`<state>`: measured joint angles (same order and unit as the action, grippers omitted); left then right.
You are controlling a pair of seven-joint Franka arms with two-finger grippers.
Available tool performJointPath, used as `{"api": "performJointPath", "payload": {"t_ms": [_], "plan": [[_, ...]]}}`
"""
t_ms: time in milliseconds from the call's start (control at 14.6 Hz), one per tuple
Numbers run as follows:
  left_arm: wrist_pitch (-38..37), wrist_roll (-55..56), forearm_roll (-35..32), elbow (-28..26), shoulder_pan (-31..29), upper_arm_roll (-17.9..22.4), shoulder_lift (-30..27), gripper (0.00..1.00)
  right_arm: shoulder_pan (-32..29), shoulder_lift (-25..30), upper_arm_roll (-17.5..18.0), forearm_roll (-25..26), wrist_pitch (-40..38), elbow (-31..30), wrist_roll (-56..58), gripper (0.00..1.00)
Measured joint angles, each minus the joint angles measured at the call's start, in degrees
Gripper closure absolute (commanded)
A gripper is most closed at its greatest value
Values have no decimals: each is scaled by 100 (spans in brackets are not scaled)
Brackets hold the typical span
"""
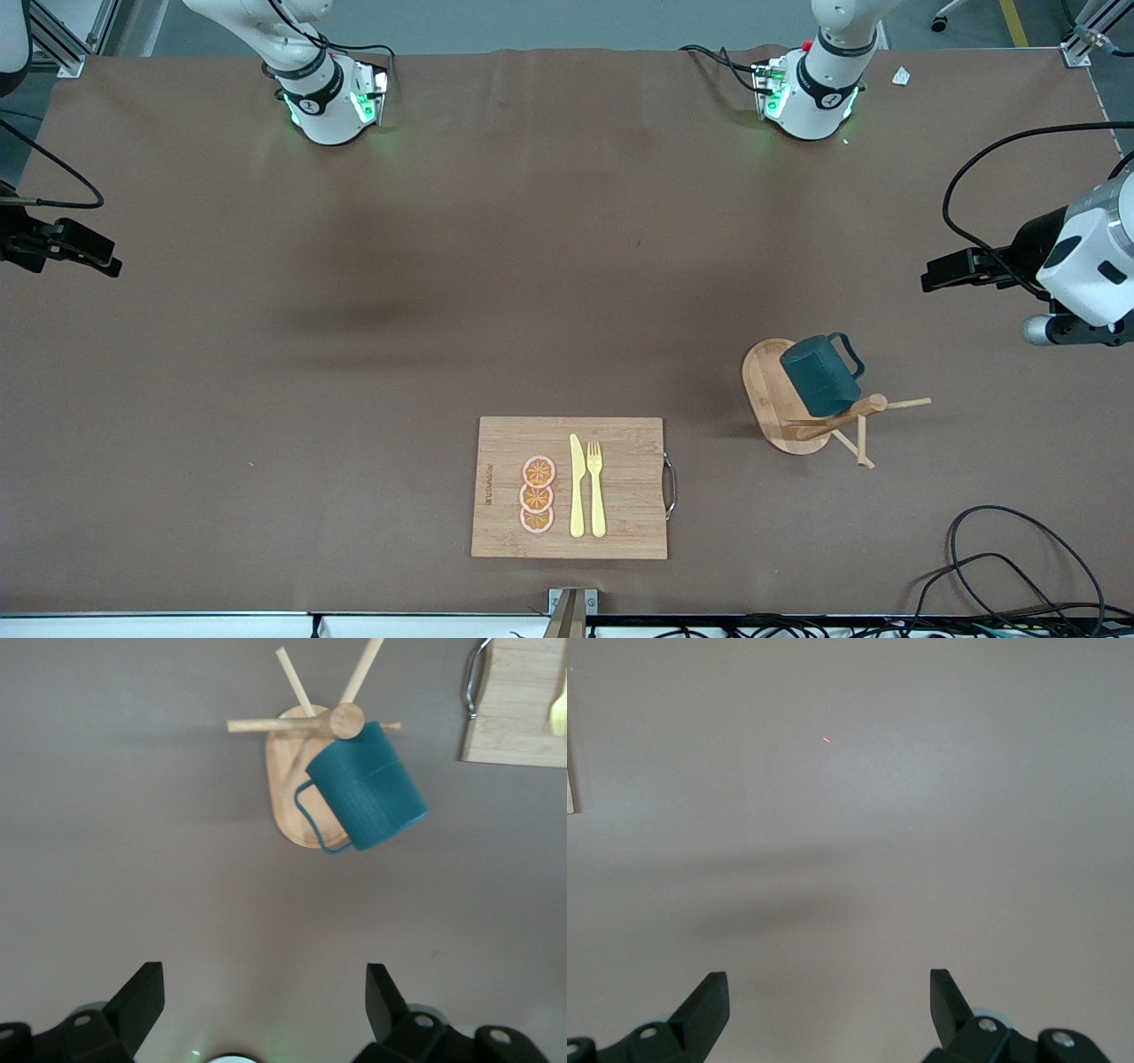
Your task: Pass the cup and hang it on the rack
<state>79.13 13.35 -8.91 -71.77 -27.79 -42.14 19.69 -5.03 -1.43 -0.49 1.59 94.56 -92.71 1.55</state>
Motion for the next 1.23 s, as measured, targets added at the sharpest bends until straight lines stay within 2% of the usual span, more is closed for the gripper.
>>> {"api": "performJointPath", "payload": {"t_ms": [205, 547, 820, 957, 1094, 1230], "plan": [[-12, -196, 214, 3, 681, 922, -303, 0, 0, 0, 0, 0, -1, 1, 0, 0], [-22, -403, 804, 3, 2260, 2965, -621, 0, 1, 0, 0, 0, -2, 1, 0, 0], [-38, -666, 967, -26, 3267, 4282, -773, 0, 1, 0, 0, 0, -2, 2, 0, 0], [-54, -702, 975, -67, 3495, 4563, -868, 0, 1, 0, 0, 0, -2, 2, 0, 0], [43, -676, 975, -231, 3529, 4596, -1040, 0, 1, 0, 0, 0, -2, 3, 0, 0], [359, -665, 975, -708, 3530, 4597, -1380, 0, 1, 0, 0, 0, -2, 3, 0, 0]]}}
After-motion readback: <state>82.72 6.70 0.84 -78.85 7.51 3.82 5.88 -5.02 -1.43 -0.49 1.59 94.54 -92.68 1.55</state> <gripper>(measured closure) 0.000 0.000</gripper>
